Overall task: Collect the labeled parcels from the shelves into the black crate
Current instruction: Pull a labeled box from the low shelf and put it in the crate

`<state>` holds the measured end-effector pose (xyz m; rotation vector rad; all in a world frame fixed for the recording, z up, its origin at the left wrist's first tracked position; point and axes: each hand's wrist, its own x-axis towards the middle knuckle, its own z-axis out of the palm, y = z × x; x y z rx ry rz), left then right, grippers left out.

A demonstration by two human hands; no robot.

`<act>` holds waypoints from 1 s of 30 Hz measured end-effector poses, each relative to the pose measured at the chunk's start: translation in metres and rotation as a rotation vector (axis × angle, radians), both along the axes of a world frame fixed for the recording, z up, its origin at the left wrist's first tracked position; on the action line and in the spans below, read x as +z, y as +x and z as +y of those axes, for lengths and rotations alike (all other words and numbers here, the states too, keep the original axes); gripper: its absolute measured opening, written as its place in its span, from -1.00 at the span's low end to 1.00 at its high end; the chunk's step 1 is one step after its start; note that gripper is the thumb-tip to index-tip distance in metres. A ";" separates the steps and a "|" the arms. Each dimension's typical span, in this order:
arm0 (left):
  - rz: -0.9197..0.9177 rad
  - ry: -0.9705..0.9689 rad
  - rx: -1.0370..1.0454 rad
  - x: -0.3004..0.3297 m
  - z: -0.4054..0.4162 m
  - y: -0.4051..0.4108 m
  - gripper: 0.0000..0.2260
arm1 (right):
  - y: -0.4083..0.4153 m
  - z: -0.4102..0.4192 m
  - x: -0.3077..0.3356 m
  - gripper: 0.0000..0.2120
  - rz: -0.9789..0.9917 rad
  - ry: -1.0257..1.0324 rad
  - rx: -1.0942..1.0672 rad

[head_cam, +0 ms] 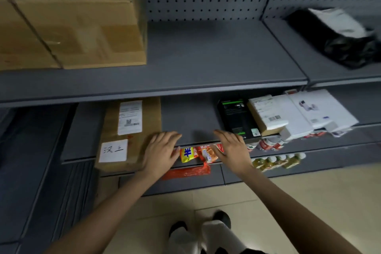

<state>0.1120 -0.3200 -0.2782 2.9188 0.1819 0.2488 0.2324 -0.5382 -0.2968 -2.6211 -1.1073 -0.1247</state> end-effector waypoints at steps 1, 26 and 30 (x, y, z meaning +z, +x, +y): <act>0.008 -0.010 -0.029 -0.001 -0.011 0.012 -0.66 | 0.006 -0.012 -0.001 -0.53 0.000 -0.008 -0.036; 0.071 -0.045 -0.008 -0.047 -0.134 0.119 -0.60 | 0.079 -0.103 -0.043 -0.57 0.002 0.050 0.046; 0.089 -0.050 0.057 -0.043 -0.115 0.089 -0.59 | 0.061 -0.079 -0.045 -0.58 0.050 0.065 0.114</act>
